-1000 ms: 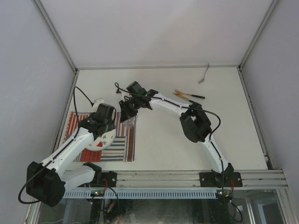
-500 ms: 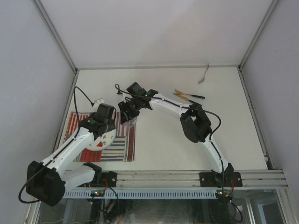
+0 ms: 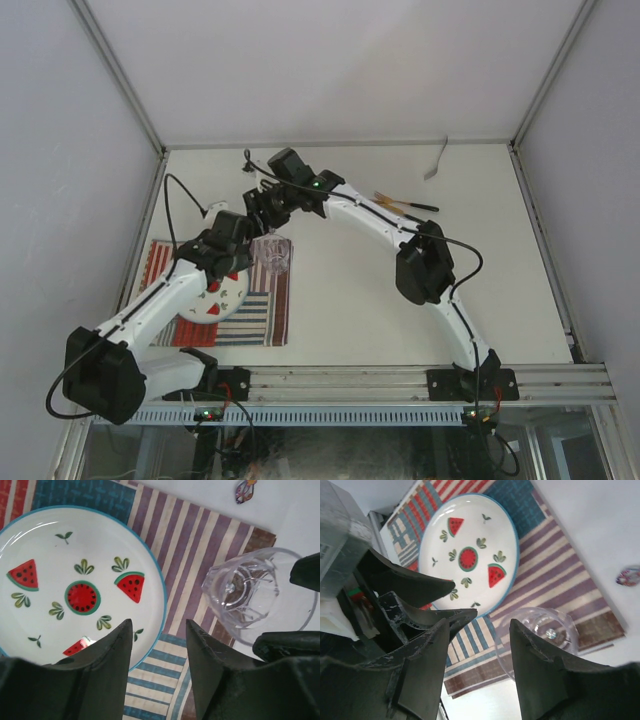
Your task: Set the dinner table for one person
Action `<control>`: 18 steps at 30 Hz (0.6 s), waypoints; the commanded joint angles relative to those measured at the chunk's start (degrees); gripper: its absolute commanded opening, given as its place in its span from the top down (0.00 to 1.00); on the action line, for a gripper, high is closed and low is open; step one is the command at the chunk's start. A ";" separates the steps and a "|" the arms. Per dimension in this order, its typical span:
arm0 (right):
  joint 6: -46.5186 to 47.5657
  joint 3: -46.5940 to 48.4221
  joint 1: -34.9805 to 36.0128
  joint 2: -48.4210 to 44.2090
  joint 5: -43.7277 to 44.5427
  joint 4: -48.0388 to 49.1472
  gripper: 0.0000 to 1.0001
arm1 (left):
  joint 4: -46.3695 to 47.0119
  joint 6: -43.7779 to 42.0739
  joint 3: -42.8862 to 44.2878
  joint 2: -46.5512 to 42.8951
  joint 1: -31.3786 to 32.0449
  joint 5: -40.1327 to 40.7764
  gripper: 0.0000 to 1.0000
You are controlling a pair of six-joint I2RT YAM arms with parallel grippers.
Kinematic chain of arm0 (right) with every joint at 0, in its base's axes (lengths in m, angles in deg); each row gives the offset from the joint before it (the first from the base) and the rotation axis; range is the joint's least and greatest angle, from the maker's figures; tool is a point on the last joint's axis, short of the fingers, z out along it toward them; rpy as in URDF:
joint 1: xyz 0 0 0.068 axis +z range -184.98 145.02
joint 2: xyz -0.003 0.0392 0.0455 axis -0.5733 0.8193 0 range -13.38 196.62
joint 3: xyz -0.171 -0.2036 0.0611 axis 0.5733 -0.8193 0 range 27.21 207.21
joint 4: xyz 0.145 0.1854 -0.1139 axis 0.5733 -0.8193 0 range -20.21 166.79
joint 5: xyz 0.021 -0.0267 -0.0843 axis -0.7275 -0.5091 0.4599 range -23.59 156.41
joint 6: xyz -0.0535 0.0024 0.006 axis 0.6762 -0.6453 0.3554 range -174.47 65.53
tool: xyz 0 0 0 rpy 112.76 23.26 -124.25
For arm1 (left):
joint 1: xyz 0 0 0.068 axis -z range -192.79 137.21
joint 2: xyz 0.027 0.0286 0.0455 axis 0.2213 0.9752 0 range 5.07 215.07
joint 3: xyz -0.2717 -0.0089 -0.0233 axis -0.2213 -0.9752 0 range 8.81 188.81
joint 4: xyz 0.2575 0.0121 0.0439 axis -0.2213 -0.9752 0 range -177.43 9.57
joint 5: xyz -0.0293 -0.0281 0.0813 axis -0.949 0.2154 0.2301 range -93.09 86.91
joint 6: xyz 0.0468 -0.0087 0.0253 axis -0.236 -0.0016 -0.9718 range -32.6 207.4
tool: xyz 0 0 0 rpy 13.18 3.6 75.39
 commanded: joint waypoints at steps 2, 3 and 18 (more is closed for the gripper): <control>3.77 -0.98 -5.33 -8.06 6.68 -5.26 0.49 | 4.76 -2.69 6.17 5.68 -0.31 -3.44 0.44; 4.22 -2.98 -6.76 -10.09 7.78 -5.50 0.49 | 5.09 -3.36 7.58 7.45 -0.31 -3.80 0.42; 2.67 -37.16 -26.44 -34.87 11.17 2.59 0.48 | 5.06 -5.84 15.49 15.47 0.03 -4.56 0.42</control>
